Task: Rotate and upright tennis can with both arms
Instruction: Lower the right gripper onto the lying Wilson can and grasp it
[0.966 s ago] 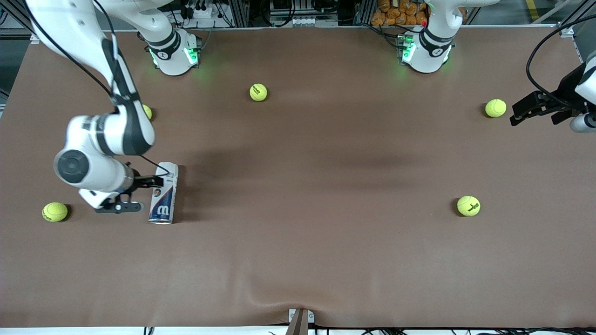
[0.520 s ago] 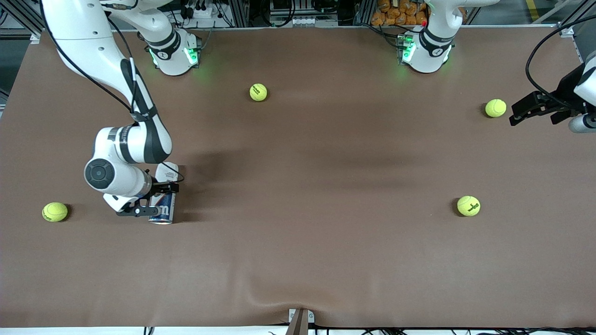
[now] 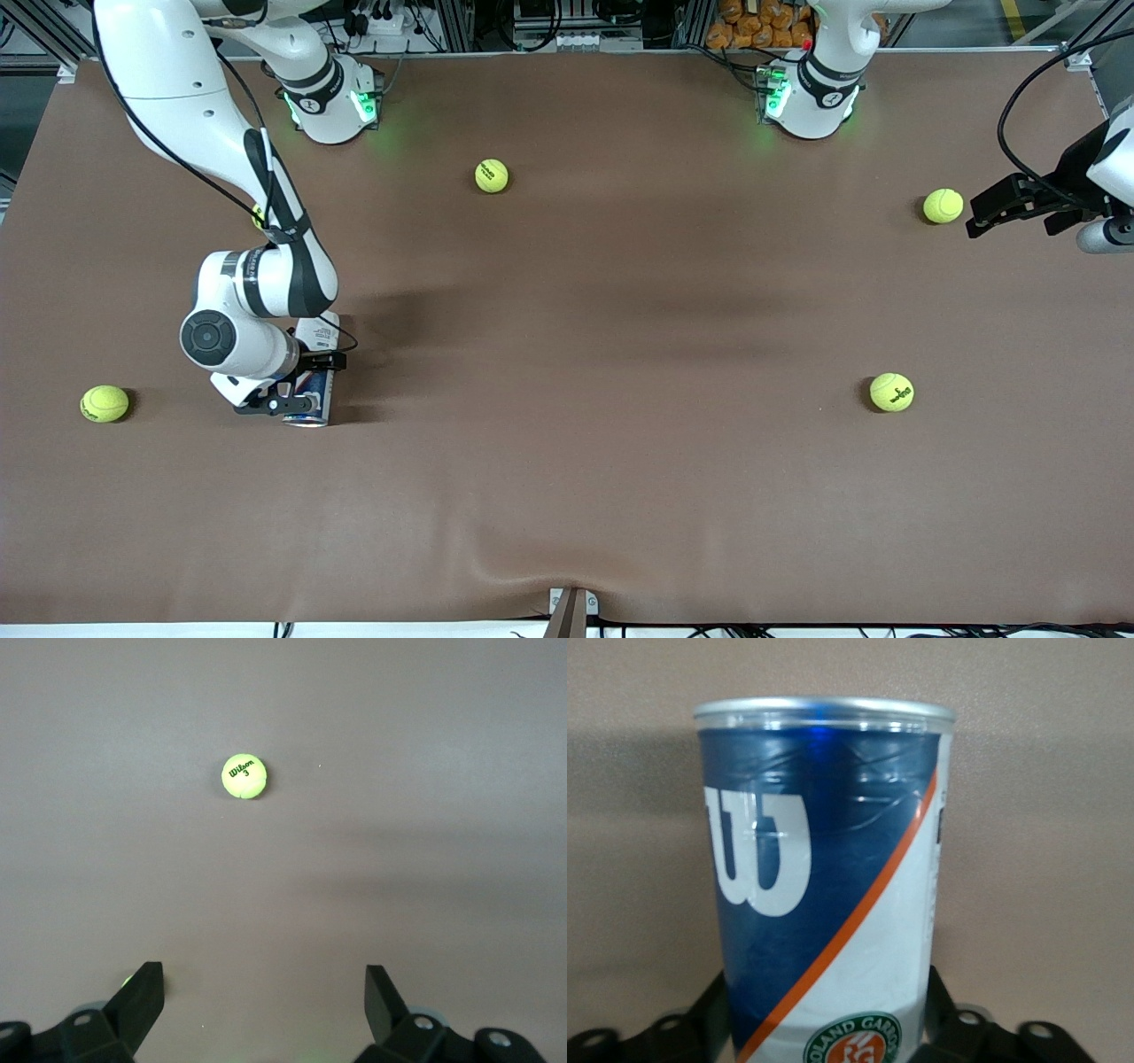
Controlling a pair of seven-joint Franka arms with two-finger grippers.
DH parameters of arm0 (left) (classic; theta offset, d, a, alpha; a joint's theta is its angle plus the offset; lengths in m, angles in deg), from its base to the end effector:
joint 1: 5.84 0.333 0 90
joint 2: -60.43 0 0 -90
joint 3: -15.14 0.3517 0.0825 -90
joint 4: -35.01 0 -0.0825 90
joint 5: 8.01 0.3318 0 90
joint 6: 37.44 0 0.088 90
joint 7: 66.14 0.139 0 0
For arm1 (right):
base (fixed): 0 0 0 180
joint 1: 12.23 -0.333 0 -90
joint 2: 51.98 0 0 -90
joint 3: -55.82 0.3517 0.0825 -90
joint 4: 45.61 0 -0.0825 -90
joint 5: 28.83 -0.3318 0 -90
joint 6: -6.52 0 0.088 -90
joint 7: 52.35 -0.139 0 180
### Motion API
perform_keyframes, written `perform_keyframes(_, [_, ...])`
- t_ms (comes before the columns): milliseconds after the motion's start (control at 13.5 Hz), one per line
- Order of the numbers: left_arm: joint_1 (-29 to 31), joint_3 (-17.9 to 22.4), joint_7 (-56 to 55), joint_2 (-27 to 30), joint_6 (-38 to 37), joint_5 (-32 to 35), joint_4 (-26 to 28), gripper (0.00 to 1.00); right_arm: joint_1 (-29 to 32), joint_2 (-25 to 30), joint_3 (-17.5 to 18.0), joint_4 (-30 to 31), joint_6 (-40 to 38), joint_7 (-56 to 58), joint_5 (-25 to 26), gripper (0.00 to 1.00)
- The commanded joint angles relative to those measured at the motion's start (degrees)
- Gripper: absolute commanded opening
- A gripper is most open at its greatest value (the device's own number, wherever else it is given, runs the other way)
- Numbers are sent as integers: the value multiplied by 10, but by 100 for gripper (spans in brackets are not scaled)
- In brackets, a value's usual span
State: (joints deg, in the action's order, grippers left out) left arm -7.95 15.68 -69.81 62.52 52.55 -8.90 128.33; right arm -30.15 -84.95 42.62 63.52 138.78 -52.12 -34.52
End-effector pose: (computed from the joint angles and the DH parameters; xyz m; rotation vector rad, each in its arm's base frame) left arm 0.4878 -0.0154 0.6220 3.1260 0.0575 -0.0349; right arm 0.5909 0.0614 0.2277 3.0673 0.0614 -0.2323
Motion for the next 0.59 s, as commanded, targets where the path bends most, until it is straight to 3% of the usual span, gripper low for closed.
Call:
perform_keyframes(0, [2,-3,2,-1,-8,4,-4,100,-3,2,-1,-13,-5,11,-7,76])
perform_keyframes(223, [2,-3,3,-1,-8,4,-4,100,-28,9,-2,-50,-26,12,-2,73])
perform_keyframes(520, [-3,-3,-4,-2,-8,4,-5,100,-111,12,-3,-180,-159,11,28,73])
